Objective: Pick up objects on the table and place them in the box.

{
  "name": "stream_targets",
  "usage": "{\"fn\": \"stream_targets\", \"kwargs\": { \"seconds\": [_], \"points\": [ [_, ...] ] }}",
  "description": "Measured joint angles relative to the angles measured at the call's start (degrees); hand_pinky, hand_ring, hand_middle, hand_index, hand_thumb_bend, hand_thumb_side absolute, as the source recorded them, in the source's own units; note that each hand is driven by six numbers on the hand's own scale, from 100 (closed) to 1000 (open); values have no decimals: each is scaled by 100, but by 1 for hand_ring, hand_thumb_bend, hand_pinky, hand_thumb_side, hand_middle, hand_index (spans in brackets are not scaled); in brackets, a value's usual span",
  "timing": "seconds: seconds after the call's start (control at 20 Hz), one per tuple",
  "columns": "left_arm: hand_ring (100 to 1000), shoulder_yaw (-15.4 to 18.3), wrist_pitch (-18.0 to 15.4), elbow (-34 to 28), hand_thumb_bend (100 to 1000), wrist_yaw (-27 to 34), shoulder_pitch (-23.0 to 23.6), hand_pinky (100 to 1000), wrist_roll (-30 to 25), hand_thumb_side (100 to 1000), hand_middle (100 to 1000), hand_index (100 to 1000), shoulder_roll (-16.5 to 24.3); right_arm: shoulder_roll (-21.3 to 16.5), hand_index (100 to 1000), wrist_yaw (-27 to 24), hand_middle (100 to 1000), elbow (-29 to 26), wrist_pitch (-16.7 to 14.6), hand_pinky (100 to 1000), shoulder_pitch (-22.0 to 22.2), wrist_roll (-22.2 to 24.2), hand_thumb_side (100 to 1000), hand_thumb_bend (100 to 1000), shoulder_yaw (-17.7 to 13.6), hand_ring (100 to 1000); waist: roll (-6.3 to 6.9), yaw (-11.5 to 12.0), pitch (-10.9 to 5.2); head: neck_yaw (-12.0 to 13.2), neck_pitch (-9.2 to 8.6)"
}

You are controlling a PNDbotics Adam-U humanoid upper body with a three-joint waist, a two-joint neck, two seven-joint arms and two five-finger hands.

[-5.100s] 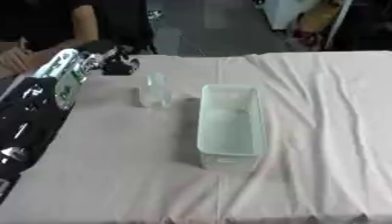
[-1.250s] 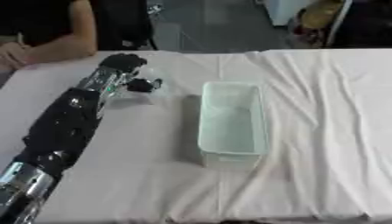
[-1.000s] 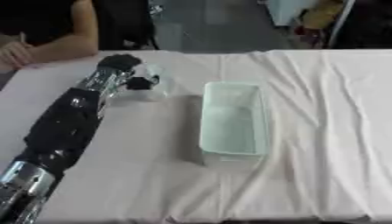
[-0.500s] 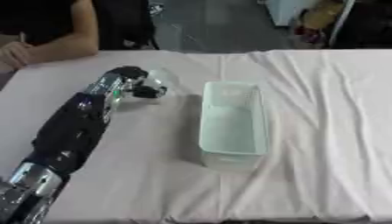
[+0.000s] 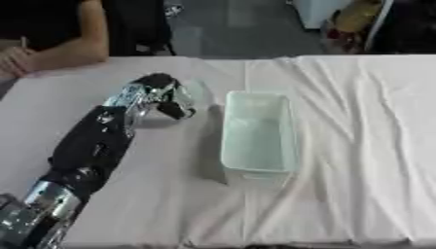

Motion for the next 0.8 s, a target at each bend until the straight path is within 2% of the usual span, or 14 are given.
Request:
{"fn": "stream_targets", "kwargs": {
  "seconds": [0.05, 0.1, 0.15, 0.2, 0.4, 0.8],
  "points": [
    [188, 1, 52, -1, 100, 56, 0, 296, 247, 432, 228, 346, -20, 0, 948, 0, 916, 0, 0, 706, 0, 0, 463, 100, 0, 841, 0, -4, 4, 0, -15],
    [166, 3, 91, -1, 100, 137, 0, 283, 504, 435, 209, 326, -36, 1, 948, 0, 916, 0, 0, 706, 0, 0, 463, 100, 0, 841, 0, -4, 6, 0, -29],
    [100, 5, 113, -1, 100, 244, 0, 247, 750, 452, 134, 266, -43, 1, 948, 0, 916, 0, 0, 706, 0, 0, 463, 100, 0, 841, 0, -4, 6, 1, -36],
    [100, 9, 126, -1, 100, 374, 0, 242, 987, 453, 113, 247, -45, 1, 948, 0, 916, 0, 0, 706, 0, 0, 463, 100, 0, 841, 0, -4, 6, 2, -37],
    [100, 33, 128, 66, 100, 899, 1, 238, 1604, 459, 100, 228, -44, 1, 948, 0, 917, 0, 1, 706, 0, 1, 463, 100, 0, 841, 0, -3, 6, 4, -39],
    [100, 41, 126, 27, 100, 1467, 27, 235, 1903, 477, 100, 217, -35, 1, 948, 0, 917, 0, 6, 706, 0, 6, 463, 100, 0, 841, 0, -3, 6, 7, -44]
  ]
}}
